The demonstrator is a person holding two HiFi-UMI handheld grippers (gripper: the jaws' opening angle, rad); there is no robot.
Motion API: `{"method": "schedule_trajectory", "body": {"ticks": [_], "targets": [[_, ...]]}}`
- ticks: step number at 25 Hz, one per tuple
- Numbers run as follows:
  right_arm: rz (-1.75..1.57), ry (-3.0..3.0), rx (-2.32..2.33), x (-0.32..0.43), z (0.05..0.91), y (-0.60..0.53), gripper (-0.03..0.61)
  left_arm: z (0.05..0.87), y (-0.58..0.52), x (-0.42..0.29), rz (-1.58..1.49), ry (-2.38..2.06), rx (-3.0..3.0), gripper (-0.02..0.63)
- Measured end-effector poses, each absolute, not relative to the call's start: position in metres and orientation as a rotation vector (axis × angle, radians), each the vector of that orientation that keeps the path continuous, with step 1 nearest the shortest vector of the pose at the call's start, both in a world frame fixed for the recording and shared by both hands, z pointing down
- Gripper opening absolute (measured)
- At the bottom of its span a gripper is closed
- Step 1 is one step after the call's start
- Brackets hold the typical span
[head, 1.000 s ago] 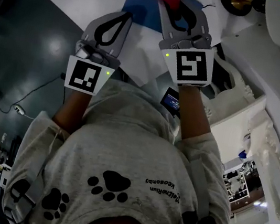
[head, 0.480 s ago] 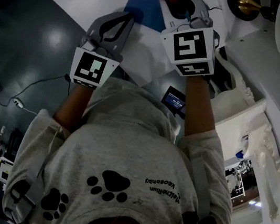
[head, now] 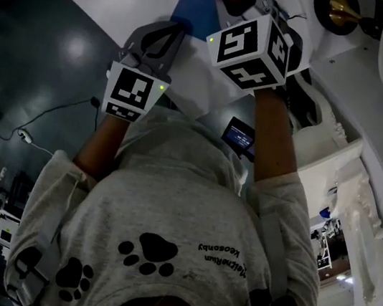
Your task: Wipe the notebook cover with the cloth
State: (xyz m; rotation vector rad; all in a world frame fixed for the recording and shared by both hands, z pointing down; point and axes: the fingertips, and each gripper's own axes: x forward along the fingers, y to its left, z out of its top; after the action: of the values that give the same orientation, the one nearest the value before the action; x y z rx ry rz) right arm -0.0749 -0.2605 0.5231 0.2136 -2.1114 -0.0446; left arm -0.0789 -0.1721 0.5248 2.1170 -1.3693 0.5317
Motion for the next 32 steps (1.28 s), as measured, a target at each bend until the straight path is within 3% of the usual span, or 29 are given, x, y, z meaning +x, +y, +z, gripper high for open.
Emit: {"method": "schedule_trajectory", "body": {"ticks": [16,32], "targets": [[-0.124,-1.958,0.082,-0.066,0.530,-0.256,0.044,0.532,-0.164,-0.087,0.645,-1.350,2.064,-0.002],[-0.055,-1.829,0.227,0.039,0.541,-0.279,0.044,0.539,-0.170,-0.086,0.657,-1.368,2.067,-0.002]]}}
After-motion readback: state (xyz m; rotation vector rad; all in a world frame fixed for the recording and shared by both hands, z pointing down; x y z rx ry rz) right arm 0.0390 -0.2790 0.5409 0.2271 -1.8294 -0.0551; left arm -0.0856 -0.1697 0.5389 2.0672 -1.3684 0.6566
